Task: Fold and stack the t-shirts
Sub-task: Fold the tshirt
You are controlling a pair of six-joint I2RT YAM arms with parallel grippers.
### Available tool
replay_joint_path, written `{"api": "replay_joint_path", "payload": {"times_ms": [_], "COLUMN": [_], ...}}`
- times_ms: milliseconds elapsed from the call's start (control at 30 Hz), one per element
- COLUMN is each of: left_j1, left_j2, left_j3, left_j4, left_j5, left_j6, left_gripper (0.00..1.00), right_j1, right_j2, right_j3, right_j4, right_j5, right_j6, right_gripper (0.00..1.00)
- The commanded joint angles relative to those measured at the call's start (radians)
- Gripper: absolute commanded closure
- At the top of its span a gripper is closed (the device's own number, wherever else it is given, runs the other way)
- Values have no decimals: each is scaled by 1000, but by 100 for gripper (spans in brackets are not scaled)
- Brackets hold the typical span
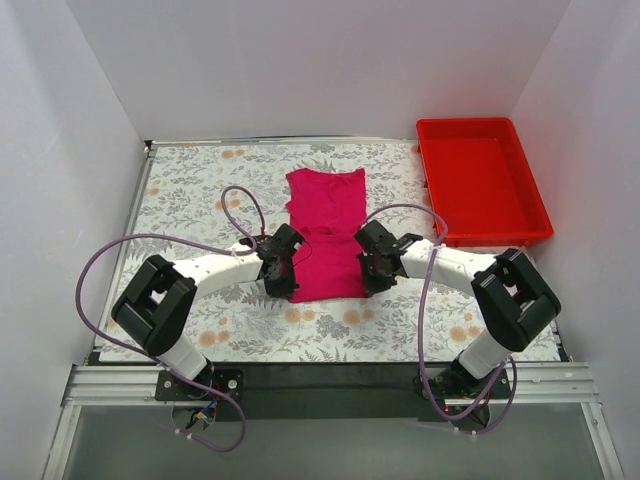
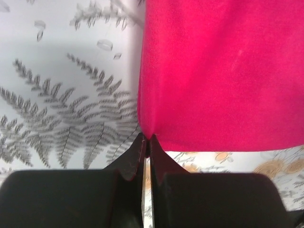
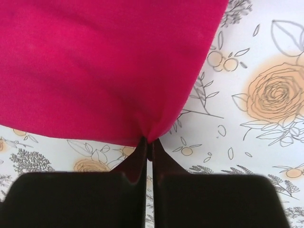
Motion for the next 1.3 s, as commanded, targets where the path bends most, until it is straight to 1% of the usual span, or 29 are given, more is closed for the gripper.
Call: {"api": "replay_joint_path", "payload": {"times_ms": [0, 33, 67, 100, 133, 167, 200, 233, 300, 367, 400, 467, 533, 567, 600, 633, 667, 733, 767, 867, 900, 967, 1033, 1067, 1100, 1267], "left_j1": [-12, -13, -12, -12, -13, -16, -24, -39, -53, -58, -58, -58, -53, -50, -44, -23, -9, 34, 51, 131, 150, 190, 204, 209, 210, 233], "left_j2": [-53, -76, -96, -134, -153, -176, -202, -267, -333, -422, -444, -458, -438, -402, -383, -360, -343, -291, -276, -230, -223, -208, -181, -168, -153, -75], "left_j3": [-45, -46, -46, -46, -51, -57, -66, -74, -95, -92, -83, -31, 12, 32, 81, 106, 139, 216, 236, 281, 288, 311, 330, 356, 368, 406], "left_j4": [-221, -248, -278, -346, -380, -414, -471, -498, -583, -630, -669, -687, -677, -666, -639, -625, -612, -566, -531, -453, -431, -384, -333, -310, -302, -237], "left_j5": [53, 66, 117, 143, 175, 219, 293, 328, 390, 415, 418, 401, 346, 323, 300, 239, 209, 157, 125, 99, 97, 99, 96, 96, 58, 39], "left_j6": [47, 53, 68, 77, 84, 91, 94, 90, 70, 59, 52, 36, 21, 19, 21, 25, 27, 32, 42, 59, 58, 68, 82, 88, 100, 116], "left_gripper": [100, 100, 100, 100, 100, 100, 100, 100, 100, 100, 100, 100, 100, 100, 100, 100, 100, 100, 100, 100, 100, 100, 100, 100, 100, 100], "right_j1": [22, 30, 40, 60, 71, 80, 94, 100, 108, 108, 108, 106, 99, 93, 79, 70, 57, 27, 18, -18, -33, -44, -58, -61, -67, -88], "right_j2": [43, 29, -10, -32, -58, -113, -142, -169, -239, -287, -296, -295, -241, -220, -198, -155, -134, -68, -42, 40, 58, 104, 148, 164, 178, 262], "right_j3": [-102, -104, -107, -107, -107, -105, -99, -96, -84, -50, -32, 45, 105, 186, 224, 273, 362, 459, 551, 668, 732, 792, 853, 870, 890, 978], "right_j4": [-159, -185, -219, -280, -317, -349, -412, -446, -513, -613, -636, -685, -708, -725, -733, -736, -739, -737, -740, -741, -742, -739, -737, -736, -733, -692], "right_j5": [-72, -81, -116, -151, -171, -191, -232, -251, -286, -307, -302, -273, -242, -231, -209, -196, -185, -146, -135, -109, -109, -101, -93, -64, -54, -23], "right_j6": [-32, -36, -37, -42, -43, -45, -45, -45, -46, -54, -55, -74, -94, -112, -118, -128, -147, -167, -189, -210, -223, -232, -249, -255, -259, -293], "right_gripper": [99, 99, 99, 99, 99, 99, 99, 99, 99, 99, 99, 99, 99, 99, 99, 99, 99, 99, 99, 99, 99, 99, 99, 99, 99, 99]}}
